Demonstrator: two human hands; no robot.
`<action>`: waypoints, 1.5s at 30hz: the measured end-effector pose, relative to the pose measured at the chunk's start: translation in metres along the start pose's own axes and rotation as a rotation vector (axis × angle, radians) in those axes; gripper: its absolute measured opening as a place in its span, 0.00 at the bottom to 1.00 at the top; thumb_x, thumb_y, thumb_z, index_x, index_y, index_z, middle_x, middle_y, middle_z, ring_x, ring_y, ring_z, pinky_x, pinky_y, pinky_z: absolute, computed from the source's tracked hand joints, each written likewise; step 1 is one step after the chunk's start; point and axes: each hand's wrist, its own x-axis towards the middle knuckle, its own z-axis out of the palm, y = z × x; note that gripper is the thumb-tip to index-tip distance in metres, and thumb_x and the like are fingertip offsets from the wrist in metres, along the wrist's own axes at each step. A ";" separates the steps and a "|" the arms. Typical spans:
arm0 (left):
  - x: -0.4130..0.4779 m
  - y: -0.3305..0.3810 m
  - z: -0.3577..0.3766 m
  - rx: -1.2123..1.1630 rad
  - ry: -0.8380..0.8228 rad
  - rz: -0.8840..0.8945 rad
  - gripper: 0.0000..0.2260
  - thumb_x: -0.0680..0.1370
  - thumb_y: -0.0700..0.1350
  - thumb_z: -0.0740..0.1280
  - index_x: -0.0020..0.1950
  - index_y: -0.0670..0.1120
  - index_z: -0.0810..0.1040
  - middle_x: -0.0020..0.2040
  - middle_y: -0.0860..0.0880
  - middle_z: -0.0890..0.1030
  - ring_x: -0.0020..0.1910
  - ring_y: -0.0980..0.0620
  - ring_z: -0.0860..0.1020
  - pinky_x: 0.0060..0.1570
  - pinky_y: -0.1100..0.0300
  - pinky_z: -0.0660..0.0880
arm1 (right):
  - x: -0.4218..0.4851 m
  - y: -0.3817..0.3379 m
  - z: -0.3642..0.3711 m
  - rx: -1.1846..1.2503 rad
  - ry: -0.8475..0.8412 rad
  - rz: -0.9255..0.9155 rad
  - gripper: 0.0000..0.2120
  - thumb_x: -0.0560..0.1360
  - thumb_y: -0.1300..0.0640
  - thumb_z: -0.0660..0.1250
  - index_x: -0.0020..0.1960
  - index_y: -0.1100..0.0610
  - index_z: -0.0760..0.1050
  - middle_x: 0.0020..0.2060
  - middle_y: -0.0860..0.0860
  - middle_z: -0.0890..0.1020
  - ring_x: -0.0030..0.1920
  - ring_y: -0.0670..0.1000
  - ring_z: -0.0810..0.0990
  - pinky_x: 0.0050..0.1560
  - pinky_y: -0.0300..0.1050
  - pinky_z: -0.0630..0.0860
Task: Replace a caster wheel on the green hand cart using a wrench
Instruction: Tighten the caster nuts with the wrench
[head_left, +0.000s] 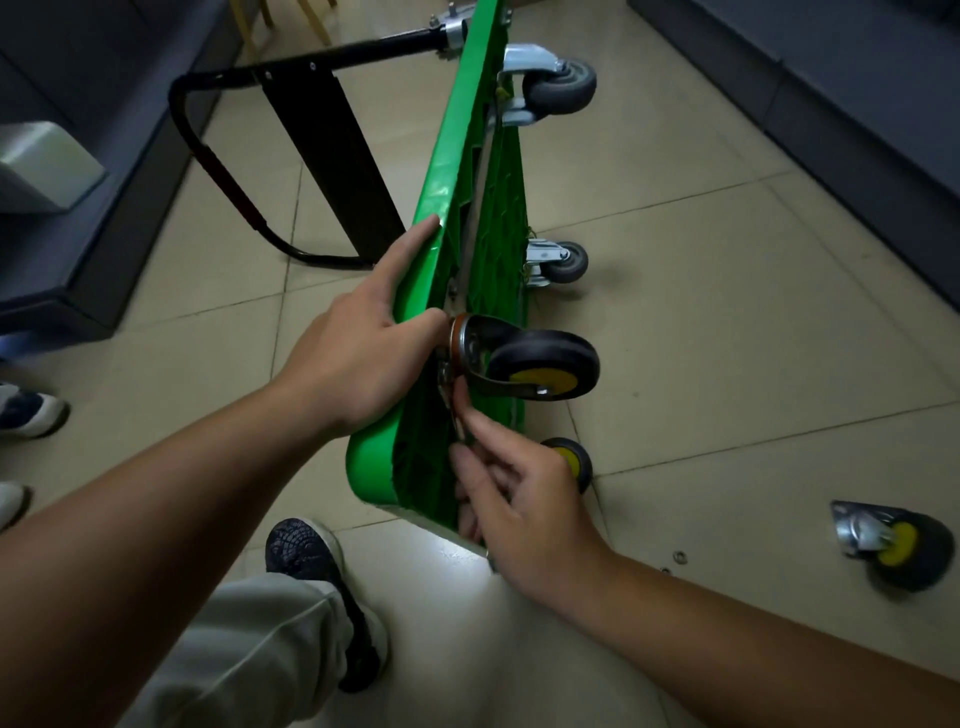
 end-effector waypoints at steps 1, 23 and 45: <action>0.000 0.001 0.000 0.006 -0.002 -0.001 0.36 0.70 0.57 0.63 0.73 0.81 0.53 0.66 0.53 0.75 0.55 0.46 0.80 0.57 0.42 0.79 | -0.001 -0.012 0.003 0.133 0.009 0.101 0.23 0.83 0.60 0.63 0.76 0.45 0.69 0.33 0.42 0.80 0.29 0.47 0.78 0.31 0.43 0.76; 0.002 0.001 0.000 -0.011 -0.034 0.015 0.35 0.70 0.58 0.64 0.72 0.82 0.54 0.66 0.49 0.77 0.52 0.47 0.82 0.55 0.42 0.80 | 0.025 0.042 -0.022 -0.412 0.049 -0.383 0.24 0.82 0.66 0.62 0.77 0.61 0.65 0.45 0.58 0.78 0.45 0.59 0.79 0.50 0.48 0.74; 0.000 0.007 0.002 0.038 -0.037 -0.009 0.35 0.71 0.60 0.62 0.75 0.79 0.51 0.65 0.50 0.75 0.53 0.46 0.80 0.56 0.41 0.79 | -0.004 -0.058 0.012 0.379 0.004 0.275 0.13 0.84 0.58 0.61 0.62 0.43 0.77 0.27 0.49 0.77 0.25 0.52 0.81 0.26 0.41 0.76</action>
